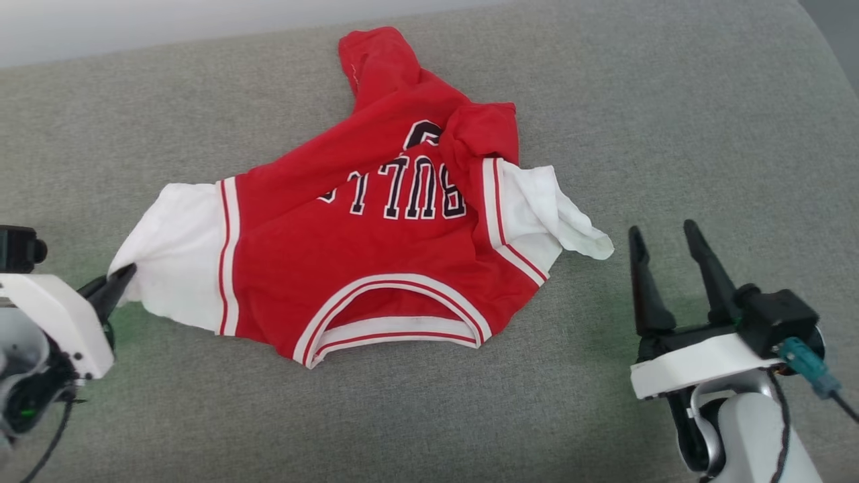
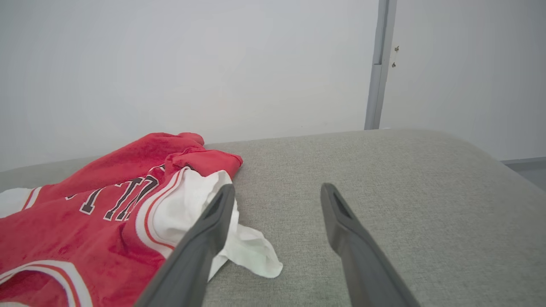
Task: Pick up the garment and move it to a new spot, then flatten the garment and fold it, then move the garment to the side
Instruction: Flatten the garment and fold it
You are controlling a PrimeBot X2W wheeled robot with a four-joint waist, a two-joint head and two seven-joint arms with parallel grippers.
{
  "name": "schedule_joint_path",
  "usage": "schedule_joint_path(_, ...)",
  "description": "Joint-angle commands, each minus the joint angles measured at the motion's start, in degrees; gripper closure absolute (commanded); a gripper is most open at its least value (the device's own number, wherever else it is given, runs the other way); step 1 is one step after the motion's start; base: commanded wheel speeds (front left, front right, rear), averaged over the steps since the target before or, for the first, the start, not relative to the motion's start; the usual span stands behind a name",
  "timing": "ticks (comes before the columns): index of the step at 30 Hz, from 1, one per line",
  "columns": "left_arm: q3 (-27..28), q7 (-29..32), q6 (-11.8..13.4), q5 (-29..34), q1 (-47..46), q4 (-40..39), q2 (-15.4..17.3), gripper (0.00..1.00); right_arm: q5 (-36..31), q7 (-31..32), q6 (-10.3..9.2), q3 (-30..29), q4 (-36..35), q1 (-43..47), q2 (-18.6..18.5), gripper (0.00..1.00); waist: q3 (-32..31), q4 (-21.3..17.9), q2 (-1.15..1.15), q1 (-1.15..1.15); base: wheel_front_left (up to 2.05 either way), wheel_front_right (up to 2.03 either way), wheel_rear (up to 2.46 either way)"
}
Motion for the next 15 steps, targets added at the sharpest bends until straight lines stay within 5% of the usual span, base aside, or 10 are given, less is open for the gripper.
schedule_joint_path(1, 0.01, -0.69, 0.16, 0.37, 0.46, 0.13, -0.42, 0.58, -0.36, -0.11, -0.02, 0.21, 0.33, -0.55, -0.01, 0.0, -0.22, 0.24, 0.0, 0.0, 0.0, 0.0, 0.0)
schedule_joint_path(2, 0.04, -1.83, 0.16, 0.47, 0.69, 0.47, -0.94, 0.0, -1.1, -0.11, -0.02, 0.57, 0.65, -0.7, 0.0, 0.0, -0.36, 0.35, 0.0, 0.0, 0.0, 0.0, 0.0)
schedule_joint_path(9, 0.68, -11.44, 0.57, 3.12, 3.64, 3.78, -4.21, 0.0, -8.8, 1.19, -0.02, 4.39, 5.77, -2.54, -0.5, 0.0, -1.27, 1.48, 0.0, 0.0, 0.0, 0.0, 0.0)
schedule_joint_path(15, 6.79, -13.72, 4.45, 10.08, 6.28, 2.95, -8.52, 0.0, -9.64, 8.22, -0.03, 7.08, 6.99, -5.02, -5.54, 0.0, -1.73, 3.79, 0.0, 0.0, 0.0, 0.0, 0.0)
